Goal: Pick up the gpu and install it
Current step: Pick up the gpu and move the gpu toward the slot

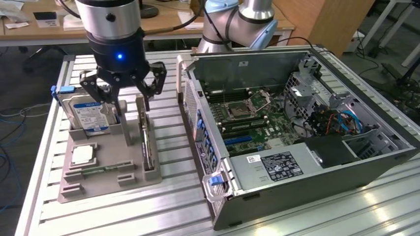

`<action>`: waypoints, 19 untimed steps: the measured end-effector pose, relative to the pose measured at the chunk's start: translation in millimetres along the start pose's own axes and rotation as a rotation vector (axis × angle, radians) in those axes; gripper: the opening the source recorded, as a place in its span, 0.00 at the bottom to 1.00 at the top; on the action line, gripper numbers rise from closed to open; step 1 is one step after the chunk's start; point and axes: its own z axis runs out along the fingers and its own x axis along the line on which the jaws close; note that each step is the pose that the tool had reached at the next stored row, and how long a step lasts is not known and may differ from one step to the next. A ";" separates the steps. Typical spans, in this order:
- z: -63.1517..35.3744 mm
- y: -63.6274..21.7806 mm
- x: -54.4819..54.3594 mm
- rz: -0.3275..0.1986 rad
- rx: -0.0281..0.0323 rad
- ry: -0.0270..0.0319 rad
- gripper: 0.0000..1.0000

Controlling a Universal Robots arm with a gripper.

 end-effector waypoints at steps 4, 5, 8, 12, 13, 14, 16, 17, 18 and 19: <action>7.3 -0.7 0.0 0.000 0.0000 0.0001 0.59; 9.1 -0.8 0.0 0.000 0.0000 0.0000 0.59; 14.6 -1.1 0.1 0.000 0.0000 0.0000 0.59; 21.8 -1.7 0.2 0.003 0.0001 -0.0001 0.59; 23.6 -2.2 0.2 0.004 0.0002 -0.0002 0.59; 25.4 -2.7 0.2 0.005 0.0002 -0.0002 0.59; 28.8 -5.9 0.6 0.006 0.0002 -0.0002 0.59; 30.6 -7.8 0.7 0.006 0.0002 -0.0005 0.59; 32.6 -8.8 0.7 0.007 -0.0001 -0.0008 0.59; 34.3 -9.0 0.4 0.007 0.0001 -0.0007 0.59</action>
